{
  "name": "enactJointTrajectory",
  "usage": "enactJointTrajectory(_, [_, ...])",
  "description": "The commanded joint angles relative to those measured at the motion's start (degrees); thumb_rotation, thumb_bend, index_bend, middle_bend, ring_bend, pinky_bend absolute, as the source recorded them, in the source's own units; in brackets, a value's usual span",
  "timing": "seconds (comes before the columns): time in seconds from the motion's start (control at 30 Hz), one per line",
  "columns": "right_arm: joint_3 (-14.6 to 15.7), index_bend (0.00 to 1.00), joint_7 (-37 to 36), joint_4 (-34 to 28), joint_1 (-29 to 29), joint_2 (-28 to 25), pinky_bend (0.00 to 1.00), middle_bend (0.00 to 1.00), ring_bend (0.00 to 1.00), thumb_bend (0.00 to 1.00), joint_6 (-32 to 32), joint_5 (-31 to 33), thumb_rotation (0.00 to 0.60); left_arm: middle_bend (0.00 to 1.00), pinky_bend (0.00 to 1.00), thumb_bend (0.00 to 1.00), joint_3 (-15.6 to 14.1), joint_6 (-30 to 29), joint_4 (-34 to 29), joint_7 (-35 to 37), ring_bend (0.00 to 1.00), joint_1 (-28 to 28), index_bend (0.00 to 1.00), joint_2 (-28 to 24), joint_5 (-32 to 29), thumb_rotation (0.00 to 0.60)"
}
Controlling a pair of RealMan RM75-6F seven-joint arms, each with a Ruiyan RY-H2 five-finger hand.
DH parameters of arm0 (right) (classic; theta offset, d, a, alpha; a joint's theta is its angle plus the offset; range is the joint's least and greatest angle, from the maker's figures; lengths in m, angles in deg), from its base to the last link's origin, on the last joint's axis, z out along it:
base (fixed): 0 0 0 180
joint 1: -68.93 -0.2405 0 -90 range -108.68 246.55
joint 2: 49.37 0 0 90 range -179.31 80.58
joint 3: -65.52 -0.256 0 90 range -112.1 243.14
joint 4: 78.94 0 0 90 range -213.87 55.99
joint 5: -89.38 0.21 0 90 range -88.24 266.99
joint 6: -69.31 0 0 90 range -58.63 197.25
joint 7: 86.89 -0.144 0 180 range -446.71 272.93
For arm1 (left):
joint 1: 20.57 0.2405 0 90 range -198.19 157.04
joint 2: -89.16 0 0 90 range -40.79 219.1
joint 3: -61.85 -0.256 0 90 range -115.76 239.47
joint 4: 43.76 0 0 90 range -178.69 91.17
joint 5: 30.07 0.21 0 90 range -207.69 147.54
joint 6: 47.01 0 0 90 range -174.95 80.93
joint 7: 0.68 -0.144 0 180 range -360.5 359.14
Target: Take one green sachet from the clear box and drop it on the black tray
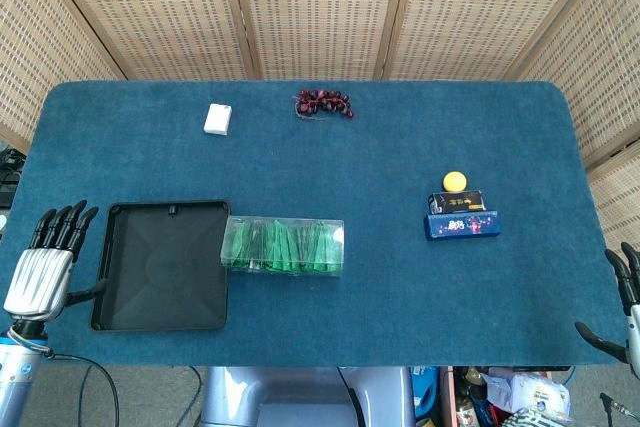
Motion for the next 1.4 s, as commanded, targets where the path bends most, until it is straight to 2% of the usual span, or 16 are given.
enactJointTrajectory(0.03, [-0.01, 0.00, -0.06, -0.24, 0.00, -0.19, 0.00, 0.00, 0.00, 0.00, 0.06, 0.13, 0.600, 0.00, 0.00, 0.17, -0.08, 0.35, 0.24, 0.58, 0.00, -0.10, 0.00, 0.12, 0.40, 0.600])
enactJointTrajectory(0.23, [0.03, 0.00, -0.53, -0.30, 0.06, -0.39, 0.00, 0.00, 0.00, 0.00, 0.28, 0.45, 0.600, 0.00, 0.00, 0.17, -0.09, 2.70, 1.85, 1.83, 0.00, -2.11, 0.00, 1.11, 2.90, 0.600])
enactJointTrajectory(0.4, [-0.28, 0.00, -1.00, -0.33, -0.05, -0.60, 0.00, 0.00, 0.00, 0.00, 0.61, 1.13, 0.600, 0.00, 0.00, 0.17, 1.67, 10.05, 2.26, 3.84, 0.00, -7.89, 0.00, 3.60, 3.68, 0.600])
enactJointTrajectory(0.63, [-0.83, 0.00, -1.64, -0.35, 0.03, -0.92, 0.00, 0.00, 0.00, 0.00, 0.71, 2.34, 0.600, 0.00, 0.00, 0.17, 5.95, 21.27, 0.62, -1.44, 0.00, -16.56, 0.03, 7.27, -1.33, 0.600])
enactJointTrajectory(0.8, [-1.12, 0.00, -2.30, 0.05, 0.02, -1.00, 0.00, 0.00, 0.00, 0.00, 1.36, 3.53, 0.600, 0.00, 0.00, 0.17, 8.45, 27.46, 0.45, -5.83, 0.00, -22.01, 0.16, 10.66, -5.78, 0.600])
enactJointTrajectory(1.03, [-1.46, 0.00, -3.03, 0.70, -0.23, -0.99, 0.00, 0.00, 0.00, 0.00, 2.56, 4.85, 0.600, 0.00, 0.00, 0.17, 9.62, 29.78, 1.36, -11.39, 0.00, -26.80, 0.21, 15.42, -10.11, 0.600])
enactJointTrajectory(1.4, [-1.61, 0.00, -3.07, 0.79, -0.47, -1.05, 0.00, 0.00, 0.00, 0.00, 3.69, 5.77, 0.600, 0.00, 0.00, 0.17, 9.09, 31.36, 3.41, -15.73, 0.00, -31.16, 0.25, 19.86, -15.02, 0.600])
